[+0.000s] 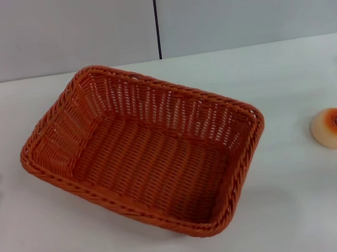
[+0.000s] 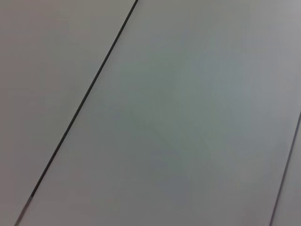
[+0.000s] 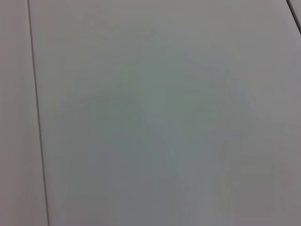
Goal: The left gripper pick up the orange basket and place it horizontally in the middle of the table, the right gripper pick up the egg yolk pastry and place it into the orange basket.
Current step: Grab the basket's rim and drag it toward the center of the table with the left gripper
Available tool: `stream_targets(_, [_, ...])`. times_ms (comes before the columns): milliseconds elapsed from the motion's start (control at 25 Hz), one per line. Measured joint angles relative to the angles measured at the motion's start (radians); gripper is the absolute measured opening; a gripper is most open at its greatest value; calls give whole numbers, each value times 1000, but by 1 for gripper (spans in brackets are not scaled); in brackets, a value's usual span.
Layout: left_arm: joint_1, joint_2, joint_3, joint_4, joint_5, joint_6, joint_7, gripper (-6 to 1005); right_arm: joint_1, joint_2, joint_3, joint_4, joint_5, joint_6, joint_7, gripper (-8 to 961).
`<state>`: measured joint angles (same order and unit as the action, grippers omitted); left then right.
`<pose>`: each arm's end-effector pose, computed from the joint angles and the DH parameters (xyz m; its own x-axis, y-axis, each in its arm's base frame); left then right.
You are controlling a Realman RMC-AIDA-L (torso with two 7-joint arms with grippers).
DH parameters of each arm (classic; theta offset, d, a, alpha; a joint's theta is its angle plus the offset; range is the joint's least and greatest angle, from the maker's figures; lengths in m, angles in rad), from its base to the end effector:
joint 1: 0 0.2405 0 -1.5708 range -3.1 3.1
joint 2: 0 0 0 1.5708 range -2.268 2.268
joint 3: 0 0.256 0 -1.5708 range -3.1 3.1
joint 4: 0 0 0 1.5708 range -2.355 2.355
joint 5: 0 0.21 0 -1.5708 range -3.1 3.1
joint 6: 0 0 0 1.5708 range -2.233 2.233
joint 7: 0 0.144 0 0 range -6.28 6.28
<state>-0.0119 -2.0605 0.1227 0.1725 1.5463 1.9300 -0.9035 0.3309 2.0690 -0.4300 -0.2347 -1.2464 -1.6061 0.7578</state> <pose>-0.3688 0.1419 0.0588 0.2941 -0.1566 0.9429 0.8719 -0.3602 -0.3318 0.3288 0.2847 0.0518 0.4673 0.1931 -0.8628 -0.7518 -0.4267 -0.5027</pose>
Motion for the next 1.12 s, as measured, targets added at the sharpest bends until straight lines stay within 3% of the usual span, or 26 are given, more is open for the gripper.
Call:
stream_targets(160, [-7, 2, 4, 23, 1, 20, -4, 545, -2, 0, 3, 0, 0, 1, 0, 458])
stream_targets(360, [-23, 2, 16, 169, 7, 41, -109, 550, -3, 0, 5, 0, -1, 9, 0, 459])
stream_targets(400, [-27, 0, 29, 257, 8, 41, -177, 552, -3, 0, 7, 0, -1, 10, 0, 459])
stream_targets(440, [-27, 0, 29, 257, 8, 41, -177, 553, -3, 0, 7, 0, -1, 10, 0, 459])
stream_targets(560, [-29, -3, 42, 400, 8, 41, -281, 555, -1, 0, 7, 0, -1, 17, 0, 459])
stream_targets(600, [-28, -6, 56, 517, 8, 42, -370, 555, 2, 0, 7, 0, -1, 25, 0, 459])
stream_targets(640, [-28, -6, 56, 517, 8, 42, -370, 555, 2, 0, 7, 0, -1, 25, 0, 459])
stream_targets(720, [-26, -9, 72, 628, 8, 44, -459, 555, 7, 0, 4, 0, -1, 31, 0, 459])
stream_targets(800, [-19, -13, 117, 828, 8, 43, -595, 554, 13, 0, 2, 3, 0, 34, 0, 459])
stream_targets(840, [-19, -13, 117, 828, 8, 43, -595, 554, 13, 0, 2, 3, 0, 34, 0, 459])
stream_targets(960, [-13, -13, 174, 1015, 11, 33, -714, 554, 20, 1, 1, 7, -1, 35, 0, 459])
stream_targets(1000, [-12, -14, 207, 1128, 31, 17, -786, 554, 24, 2, 0, 12, -1, 35, 0, 459])
stream_targets(1120, [-11, -13, 222, 1179, 47, 6, -821, 555, 26, 3, -1, 15, -1, 35, 0, 460])
